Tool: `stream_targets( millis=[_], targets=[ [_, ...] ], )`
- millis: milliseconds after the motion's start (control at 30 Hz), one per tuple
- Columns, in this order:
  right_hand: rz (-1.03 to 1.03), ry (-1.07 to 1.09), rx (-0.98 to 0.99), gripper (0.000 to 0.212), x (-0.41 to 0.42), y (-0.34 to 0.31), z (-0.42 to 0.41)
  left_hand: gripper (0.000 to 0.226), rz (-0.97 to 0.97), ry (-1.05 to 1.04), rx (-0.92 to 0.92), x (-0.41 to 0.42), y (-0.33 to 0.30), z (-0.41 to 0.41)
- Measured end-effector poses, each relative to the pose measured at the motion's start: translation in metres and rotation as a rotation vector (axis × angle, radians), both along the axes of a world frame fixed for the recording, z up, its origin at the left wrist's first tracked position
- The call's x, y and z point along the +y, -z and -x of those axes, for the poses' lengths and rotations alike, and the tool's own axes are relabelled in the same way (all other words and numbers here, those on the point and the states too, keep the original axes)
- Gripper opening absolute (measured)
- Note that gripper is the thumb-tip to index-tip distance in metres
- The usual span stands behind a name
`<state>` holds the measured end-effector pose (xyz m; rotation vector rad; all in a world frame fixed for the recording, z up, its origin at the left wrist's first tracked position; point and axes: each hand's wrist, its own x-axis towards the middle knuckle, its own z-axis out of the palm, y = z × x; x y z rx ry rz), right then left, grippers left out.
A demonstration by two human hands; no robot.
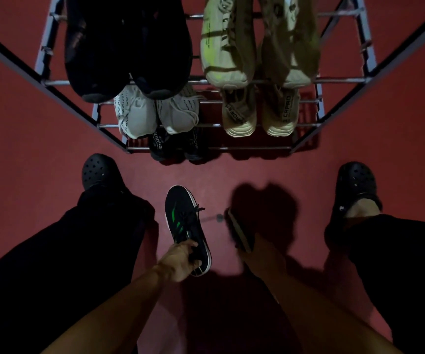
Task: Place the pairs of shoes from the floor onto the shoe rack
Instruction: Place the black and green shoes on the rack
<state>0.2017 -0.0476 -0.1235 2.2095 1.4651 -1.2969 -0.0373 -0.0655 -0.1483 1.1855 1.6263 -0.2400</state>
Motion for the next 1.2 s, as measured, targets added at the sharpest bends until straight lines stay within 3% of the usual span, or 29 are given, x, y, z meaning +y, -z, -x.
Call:
stream_targets(
  millis=[67, 100, 133, 233, 267, 400, 533, 633, 833, 1000, 1200],
  targets=[
    [-0.138, 0.036, -0.034, 0.066, 0.010, -0.011, 0.001, 0.039, -0.071, 0.171, 0.021, 0.000, -0.004, 0.000],
    [-0.177, 0.072, -0.033, 0.069, 0.016, -0.015, 0.001, 0.022, -0.074, 0.133, -0.008, -0.002, -0.008, 0.000],
    [-0.206, 0.103, -0.017, 0.071, 0.024, -0.020, 0.001, 0.008, -0.093, -0.008, -0.042, -0.003, -0.011, -0.003],
    [-0.225, 0.087, 0.112, 0.057, 0.043, -0.031, 0.007, 0.022, -0.077, -0.485, -0.211, -0.005, -0.022, -0.012],
    [-0.224, 0.051, 0.146, 0.049, 0.044, -0.031, 0.010, 0.023, -0.047, -0.490, -0.214, -0.003, -0.029, -0.014],
    [-0.159, -0.001, 0.126, 0.035, 0.027, -0.021, 0.005, 0.026, -0.100, -0.093, -0.053, 0.006, -0.021, -0.009],
    [-0.015, -0.069, 0.174, 0.043, 0.005, -0.008, 0.000, 0.054, 0.003, -0.065, -0.017, -0.001, -0.007, 0.003],
    [0.081, -0.167, 0.200, 0.056, -0.010, 0.002, -0.002, 0.055, 0.040, -0.044, -0.001, -0.003, -0.019, 0.000],
    [-0.173, -0.377, 0.120, 0.057, -0.002, 0.011, 0.004, 0.062, 0.093, -0.157, -0.079, 0.001, -0.020, -0.008],
    [-0.083, -0.405, 0.038, 0.058, 0.008, 0.019, -0.002, 0.049, 0.059, -0.015, -0.034, 0.003, -0.017, -0.002],
    [-0.163, -0.637, -0.066, 0.034, 0.010, 0.024, -0.022, 0.046, -0.058, 0.249, 0.063, -0.002, -0.018, 0.000]
  ],
)
